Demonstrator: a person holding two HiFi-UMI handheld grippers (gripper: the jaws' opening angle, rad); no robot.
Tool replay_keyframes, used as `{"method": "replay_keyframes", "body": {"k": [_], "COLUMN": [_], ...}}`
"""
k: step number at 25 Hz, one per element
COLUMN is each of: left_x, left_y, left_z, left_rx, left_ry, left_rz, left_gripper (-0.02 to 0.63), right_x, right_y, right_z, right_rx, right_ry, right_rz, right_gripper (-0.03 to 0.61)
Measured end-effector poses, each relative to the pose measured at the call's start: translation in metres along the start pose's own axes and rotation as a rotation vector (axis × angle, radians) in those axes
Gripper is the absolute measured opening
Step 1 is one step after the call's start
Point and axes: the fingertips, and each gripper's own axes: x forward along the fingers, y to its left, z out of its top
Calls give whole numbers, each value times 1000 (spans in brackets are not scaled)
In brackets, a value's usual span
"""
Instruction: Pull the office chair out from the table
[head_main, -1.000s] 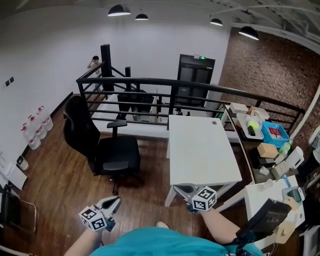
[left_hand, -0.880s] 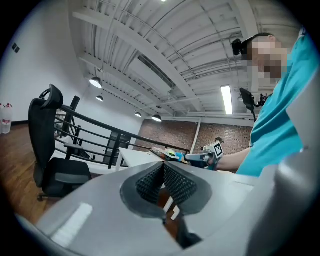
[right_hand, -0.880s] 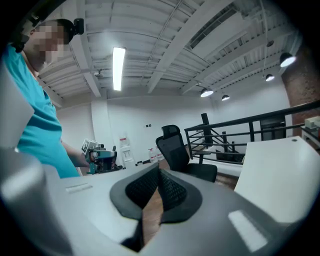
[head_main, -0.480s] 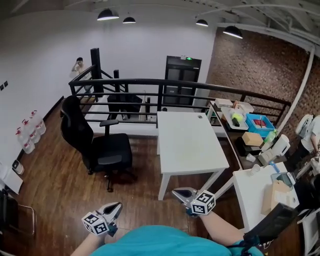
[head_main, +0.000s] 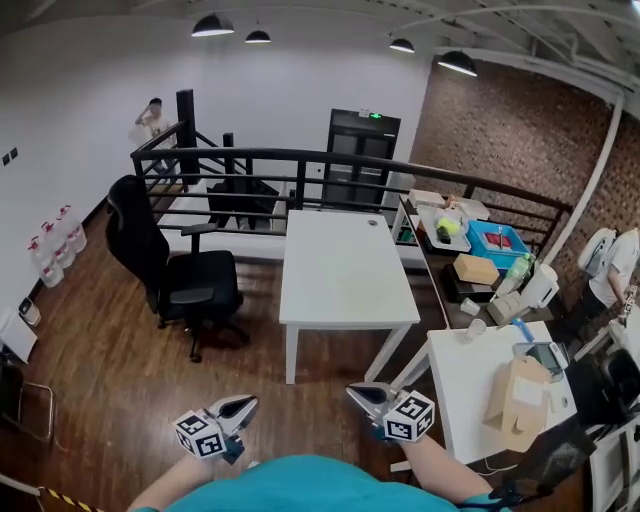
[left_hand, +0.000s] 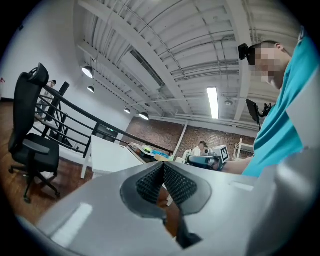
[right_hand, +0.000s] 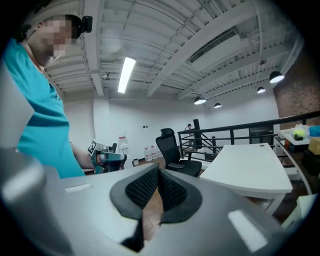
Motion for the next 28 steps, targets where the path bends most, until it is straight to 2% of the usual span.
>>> {"method": "replay_keyframes", "body": {"k": [4,8,14,18,21,24,28], "left_x": [15,-5,-84,-164,-210,-236,-249], "left_y": [-51,-79,-102,-117,-122,-129,-160], "left_z": [-18,-5,3,6,10,16,27], "left_rx": [1,21,63,44,38,26,30], "left_ry": [17,-8,-20,8,36,28,-3], "left_rz": [-32,-47,-72,-89,-73,-51,-109], "left_gripper": [20,20,20,20,20,20,20], "right_x": [-48,-66,-69,-49,-35,-36,-46], "right_y": [10,37,116,187,232,262,282], "right_z": [-1,-6,-13,-20,-18,-8,-2], "right_rx": [-10,16,27,66,90,81,68], "right_ry": [24,25,14,-2,0,17,20], "right_rz": [-13,-36,-93,-123,-115,-109,-132], "right_gripper": [0,0,0,0,0,0,0]}}
